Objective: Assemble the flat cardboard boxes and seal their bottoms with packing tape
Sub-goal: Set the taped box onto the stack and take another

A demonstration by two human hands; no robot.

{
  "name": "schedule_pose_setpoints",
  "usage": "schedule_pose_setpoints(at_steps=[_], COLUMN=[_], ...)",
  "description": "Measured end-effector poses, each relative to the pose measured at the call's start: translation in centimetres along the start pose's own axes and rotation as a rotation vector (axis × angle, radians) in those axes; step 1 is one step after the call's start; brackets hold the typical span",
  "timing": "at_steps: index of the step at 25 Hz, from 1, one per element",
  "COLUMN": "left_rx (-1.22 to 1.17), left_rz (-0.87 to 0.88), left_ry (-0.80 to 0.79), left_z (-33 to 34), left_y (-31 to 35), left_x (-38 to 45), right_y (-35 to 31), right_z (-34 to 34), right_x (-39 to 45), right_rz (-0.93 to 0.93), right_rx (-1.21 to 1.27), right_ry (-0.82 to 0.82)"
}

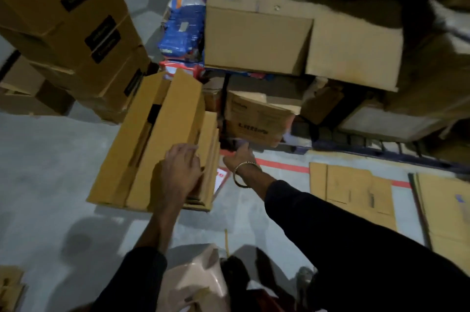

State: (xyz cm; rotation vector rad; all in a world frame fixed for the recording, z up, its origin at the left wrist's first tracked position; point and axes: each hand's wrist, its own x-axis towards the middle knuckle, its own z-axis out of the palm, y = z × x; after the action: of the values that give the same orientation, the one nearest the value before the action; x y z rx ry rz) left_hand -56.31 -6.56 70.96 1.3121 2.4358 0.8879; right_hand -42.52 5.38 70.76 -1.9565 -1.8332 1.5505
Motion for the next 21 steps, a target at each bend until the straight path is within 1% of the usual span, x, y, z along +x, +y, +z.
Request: schedule_pose_setpoints(at_steps=[3, 5, 7, 9, 12, 16, 19, 21], left_rx=[-0.027, 0.001, 0.009, 0.007, 0.03, -0.013, -0.041, -0.013], left_rz=[0.041, 0.059, 0.037, 0.011, -0.001, -0.033, -0.11, -0.138], left_ry=[-0.237, -0.389, -0.494, -0.539, -0.617, -0.714, -0.767, -0.806], left_z=[9.7, 17.8, 25.8, 33.0, 46.5, 63.8, 73.0, 77.7], left_y=[4.7, 6.0, 6.6, 6.4, 4.0, -1.7, -5.1, -7.3], left_x=[-3.4, -5.8, -8.6, -11.1, -14.8, -20.6, -23.6, -24.8], right_y=[8.3, 15.3, 22.8, 29.9, 42.4, 58.4, 69.3, 75.4], right_z=[-4.7, -7.3, -8.7, -9.3, -7.8, -4.0, -0.8, 1.1], right_x=[1.4, 3.9, 7.4, 11.1, 17.7, 26.2, 31.1, 33.9], right_rz=[0.087, 0.17, 0.224, 0.265, 0.316, 0.417, 0.485, 0.575], right_rx=[-0.055, -0.094, -0.109, -0.133, -0.148, -0.166, -0.193, -0.168], right_ry=[0.028, 0.029, 0.038, 0.039, 0.02, 0.013, -0.001, 0.007])
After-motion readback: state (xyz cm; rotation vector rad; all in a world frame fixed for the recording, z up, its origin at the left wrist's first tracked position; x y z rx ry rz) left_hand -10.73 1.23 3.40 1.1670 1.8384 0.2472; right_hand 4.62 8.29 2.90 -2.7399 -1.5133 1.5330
